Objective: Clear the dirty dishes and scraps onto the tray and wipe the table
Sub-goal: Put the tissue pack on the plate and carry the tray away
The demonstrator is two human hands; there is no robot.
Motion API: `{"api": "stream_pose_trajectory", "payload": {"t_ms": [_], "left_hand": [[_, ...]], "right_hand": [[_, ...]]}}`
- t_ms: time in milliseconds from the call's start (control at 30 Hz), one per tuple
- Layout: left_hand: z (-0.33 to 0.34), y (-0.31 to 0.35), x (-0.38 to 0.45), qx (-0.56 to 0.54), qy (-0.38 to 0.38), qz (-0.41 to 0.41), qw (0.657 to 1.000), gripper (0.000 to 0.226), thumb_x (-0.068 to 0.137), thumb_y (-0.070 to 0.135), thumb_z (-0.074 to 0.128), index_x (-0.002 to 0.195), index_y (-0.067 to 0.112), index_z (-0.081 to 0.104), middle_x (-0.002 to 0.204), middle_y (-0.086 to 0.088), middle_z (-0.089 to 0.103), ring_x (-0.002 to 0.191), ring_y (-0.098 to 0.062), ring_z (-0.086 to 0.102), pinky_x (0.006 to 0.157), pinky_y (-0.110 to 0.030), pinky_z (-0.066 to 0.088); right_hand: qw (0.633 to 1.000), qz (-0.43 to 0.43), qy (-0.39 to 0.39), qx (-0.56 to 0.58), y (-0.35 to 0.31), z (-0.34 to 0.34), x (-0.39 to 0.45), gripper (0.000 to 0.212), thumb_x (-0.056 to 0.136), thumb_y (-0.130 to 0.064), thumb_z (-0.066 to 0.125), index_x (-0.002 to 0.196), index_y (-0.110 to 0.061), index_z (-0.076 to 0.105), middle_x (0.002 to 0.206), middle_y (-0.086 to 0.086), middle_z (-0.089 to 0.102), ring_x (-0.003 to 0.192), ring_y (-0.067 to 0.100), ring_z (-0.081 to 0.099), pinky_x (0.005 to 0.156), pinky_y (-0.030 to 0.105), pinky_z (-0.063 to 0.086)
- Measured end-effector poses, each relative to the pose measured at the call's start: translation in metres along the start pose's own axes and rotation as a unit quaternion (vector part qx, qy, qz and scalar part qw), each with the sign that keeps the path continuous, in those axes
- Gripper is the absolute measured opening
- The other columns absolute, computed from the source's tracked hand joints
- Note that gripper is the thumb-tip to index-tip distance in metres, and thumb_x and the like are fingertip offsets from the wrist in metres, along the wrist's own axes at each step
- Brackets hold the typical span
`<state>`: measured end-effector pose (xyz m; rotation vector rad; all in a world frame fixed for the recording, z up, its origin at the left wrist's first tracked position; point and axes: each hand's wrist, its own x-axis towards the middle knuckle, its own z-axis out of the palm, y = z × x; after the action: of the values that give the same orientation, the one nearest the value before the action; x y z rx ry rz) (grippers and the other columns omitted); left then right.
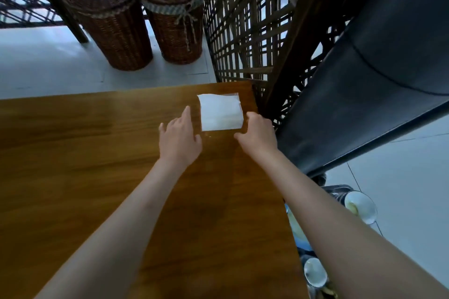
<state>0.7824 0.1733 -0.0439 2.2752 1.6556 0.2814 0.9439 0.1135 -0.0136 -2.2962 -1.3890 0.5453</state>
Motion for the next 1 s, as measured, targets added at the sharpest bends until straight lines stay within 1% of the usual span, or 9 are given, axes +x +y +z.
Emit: {"api": "stream_pose_trajectory", "payload": {"t_ms": [67, 133, 300, 400, 500, 600, 667, 833, 1000], "left_hand": [[0.001, 0.0, 0.013, -0.015, -0.018, 0.006, 1.0, 0.077, 0.086, 0.022, 0.061, 0.147, 0.014, 0.016, 0.133, -0.006, 0.053, 0.127, -0.025, 0.046, 0.112, -0.05, 0.019], [0.003, 0.0, 0.021, -0.034, -0.032, 0.015, 0.999, 0.077, 0.086, 0.021, 0.063, 0.147, 0.014, 0.017, 0.13, -0.006, 0.056, 0.125, -0.025, 0.048, 0.112, -0.051, 0.018], [0.007, 0.009, 0.031, -0.055, -0.038, 0.011, 0.998, 0.069, 0.086, 0.019, 0.064, 0.144, 0.014, 0.028, 0.126, -0.003, 0.06, 0.12, -0.025, 0.053, 0.112, -0.051, 0.016], [0.007, 0.017, 0.026, -0.105, -0.017, -0.028, 0.994, 0.048, 0.086, 0.013, 0.063, 0.131, 0.013, 0.047, 0.114, -0.004, 0.063, 0.109, -0.027, 0.058, 0.107, -0.052, 0.032], [0.007, 0.02, 0.014, -0.166, -0.009, -0.064, 0.984, 0.035, 0.085, 0.008, 0.063, 0.118, 0.014, 0.055, 0.104, -0.002, 0.062, 0.097, -0.021, 0.058, 0.088, -0.035, 0.049], [0.009, 0.025, -0.01, -0.194, 0.009, -0.074, 0.978, 0.039, 0.084, 0.005, 0.064, 0.121, 0.014, 0.055, 0.103, 0.006, 0.059, 0.089, -0.008, 0.052, 0.061, -0.01, 0.036], [0.013, 0.031, -0.032, -0.2, 0.016, -0.072, 0.977, 0.044, 0.085, 0.006, 0.064, 0.127, 0.012, 0.053, 0.109, 0.005, 0.061, 0.089, -0.007, 0.052, 0.053, -0.006, 0.031], [0.024, 0.057, -0.086, -0.219, 0.036, -0.085, 0.971, 0.051, 0.086, 0.005, 0.062, 0.134, 0.01, 0.048, 0.121, -0.002, 0.061, 0.096, -0.001, 0.045, 0.054, 0.003, 0.035], [0.035, 0.103, -0.145, -0.25, 0.069, -0.067, 0.963, 0.05, 0.083, 0.005, 0.067, 0.129, 0.018, 0.053, 0.115, 0.006, 0.064, 0.092, 0.004, 0.05, 0.057, 0.008, 0.032]], "right_hand": [[1.0, 0.02, -0.009, 0.001, -0.001, 0.007, 0.013, 0.028, 0.081, -0.013, 0.069, 0.106, -0.01, 0.058, 0.101, 0.005, 0.063, 0.091, 0.023, 0.062, 0.066, 0.034, 0.054], [0.999, 0.034, -0.005, 0.009, -0.001, 0.013, 0.021, 0.031, 0.08, -0.013, 0.071, 0.107, -0.01, 0.058, 0.103, 0.005, 0.063, 0.093, 0.023, 0.062, 0.07, 0.035, 0.056], [0.998, 0.049, 0.01, 0.037, 0.002, 0.025, 0.029, 0.024, 0.08, -0.01, 0.07, 0.103, -0.011, 0.062, 0.099, 0.003, 0.064, 0.089, 0.018, 0.062, 0.052, 0.016, 0.04], [0.996, 0.057, 0.029, 0.064, 0.001, 0.03, 0.028, 0.023, 0.079, -0.01, 0.07, 0.101, -0.012, 0.062, 0.099, 0.001, 0.065, 0.086, 0.015, 0.06, 0.049, 0.011, 0.033], [0.993, 0.049, 0.056, 0.088, 0.0, 0.031, 0.016, 0.022, 0.08, -0.011, 0.07, 0.1, -0.012, 0.062, 0.096, -0.002, 0.062, 0.082, 0.01, 0.055, 0.049, 0.01, 0.03], [0.992, 0.037, 0.072, 0.101, 0.005, 0.029, -0.008, 0.02, 0.08, -0.011, 0.069, 0.098, -0.013, 0.062, 0.091, -0.007, 0.058, 0.079, 0.005, 0.05, 0.051, 0.009, 0.031], [0.992, 0.028, 0.07, 0.105, 0.012, 0.025, -0.027, 0.019, 0.079, -0.009, 0.067, 0.098, -0.013, 0.062, 0.095, -0.003, 0.063, 0.085, 0.01, 0.057, 0.058, 0.013, 0.039], [0.994, 0.029, 0.047, 0.095, 0.042, 0.01, -0.075, 0.024, 0.079, -0.01, 0.062, 0.103, -0.012, 0.063, 0.102, 0.003, 0.066, 0.093, 0.019, 0.06, 0.08, 0.033, 0.05], [0.99, 0.014, 0.065, 0.121, 0.089, -0.018, -0.127, 0.018, 0.077, -0.01, 0.063, 0.095, -0.012, 0.063, 0.094, 0.003, 0.066, 0.082, 0.016, 0.058, 0.068, 0.024, 0.043]]}}
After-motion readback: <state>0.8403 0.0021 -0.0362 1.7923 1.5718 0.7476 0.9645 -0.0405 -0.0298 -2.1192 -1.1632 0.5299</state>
